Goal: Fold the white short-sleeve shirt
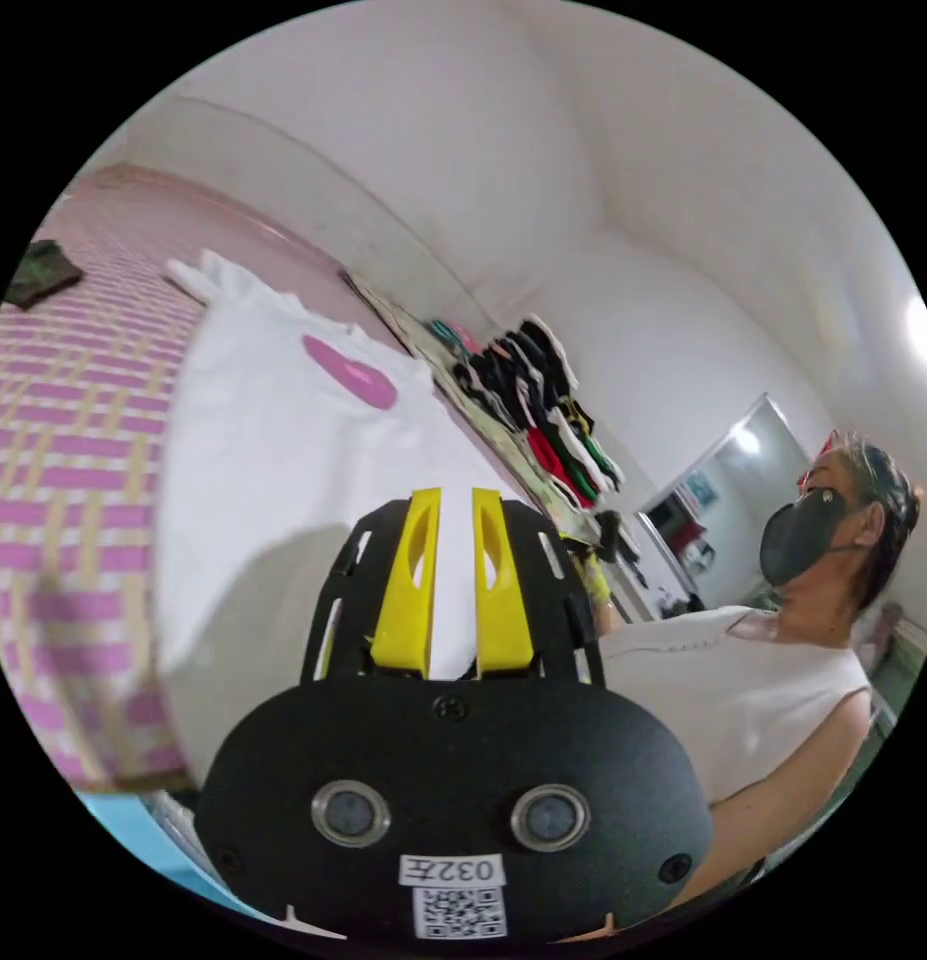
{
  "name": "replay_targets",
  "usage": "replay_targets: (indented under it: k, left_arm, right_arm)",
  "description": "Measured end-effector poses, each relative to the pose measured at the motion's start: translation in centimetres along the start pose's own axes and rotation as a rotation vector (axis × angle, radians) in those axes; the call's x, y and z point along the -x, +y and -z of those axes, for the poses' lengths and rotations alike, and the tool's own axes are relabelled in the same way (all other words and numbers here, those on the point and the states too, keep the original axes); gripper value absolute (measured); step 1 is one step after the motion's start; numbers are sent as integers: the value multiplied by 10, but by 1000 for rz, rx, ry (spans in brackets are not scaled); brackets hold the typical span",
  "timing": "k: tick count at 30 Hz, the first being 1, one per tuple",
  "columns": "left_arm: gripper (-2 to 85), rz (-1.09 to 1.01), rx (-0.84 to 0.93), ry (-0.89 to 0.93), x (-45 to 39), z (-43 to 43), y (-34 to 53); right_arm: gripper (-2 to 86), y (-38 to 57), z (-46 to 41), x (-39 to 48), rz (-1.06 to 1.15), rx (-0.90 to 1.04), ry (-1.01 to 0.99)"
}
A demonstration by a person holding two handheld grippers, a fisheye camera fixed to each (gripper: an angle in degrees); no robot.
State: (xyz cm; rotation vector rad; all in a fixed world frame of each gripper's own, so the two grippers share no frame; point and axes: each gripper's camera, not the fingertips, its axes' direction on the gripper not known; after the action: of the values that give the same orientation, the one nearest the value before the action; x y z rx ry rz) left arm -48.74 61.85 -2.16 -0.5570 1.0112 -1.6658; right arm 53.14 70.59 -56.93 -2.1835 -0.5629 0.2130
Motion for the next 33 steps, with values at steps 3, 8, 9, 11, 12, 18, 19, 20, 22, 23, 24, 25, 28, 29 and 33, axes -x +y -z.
replay_targets:
  k: [3,8,9,11,12,18,19,20,22,23,24,25,28,29,33]
  left_arm:
    - [14,45,161,110,11,-76,-20]
    - [24,-5,325,173,2,-154,-45]
    - [26,4,337,169,4,-163,-49]
    - [30,29,336,160,12,-169,-52]
    - [33,65,337,153,20,-171,-52]
    - [37,110,309,190,34,-163,-50]
    - [36,111,321,199,35,-167,-50]
    - [35,110,329,199,35,-169,-51]
    - [31,108,355,176,34,-174,-52]
    - [30,107,357,170,34,-175,-52]
    - [29,107,361,161,34,-176,-51]
    - [28,113,360,151,35,-176,-51]
    - [27,142,349,125,40,-177,-50]
    - [26,152,349,116,41,-177,-50]
    - [1,187,366,49,45,-185,-51]
  right_arm:
    - [31,-29,-4,3,32,157,-97]
    - [31,-82,35,-18,23,-71,-632]
    - [53,-90,36,-31,-22,-149,-724]
    - [72,-100,26,-38,-75,-95,-642]
    - [68,-101,19,-36,-96,-44,-484]
    - [64,-69,-2,-13,-32,19,-170]
    - [64,-65,-9,-12,-36,30,-140]
    - [65,-64,-13,-13,-41,44,-124]
    - [71,-64,-34,-25,-76,117,-179]
    - [73,-64,-40,-28,-78,131,-222]
    - [73,-66,-51,-31,-73,167,-294]
    - [72,-68,-62,-31,-62,214,-304]
    - [25,-74,-74,-16,9,269,-260]
    - [12,-75,-74,-13,19,277,-263]
    - [-7,-76,-33,14,37,205,-265]
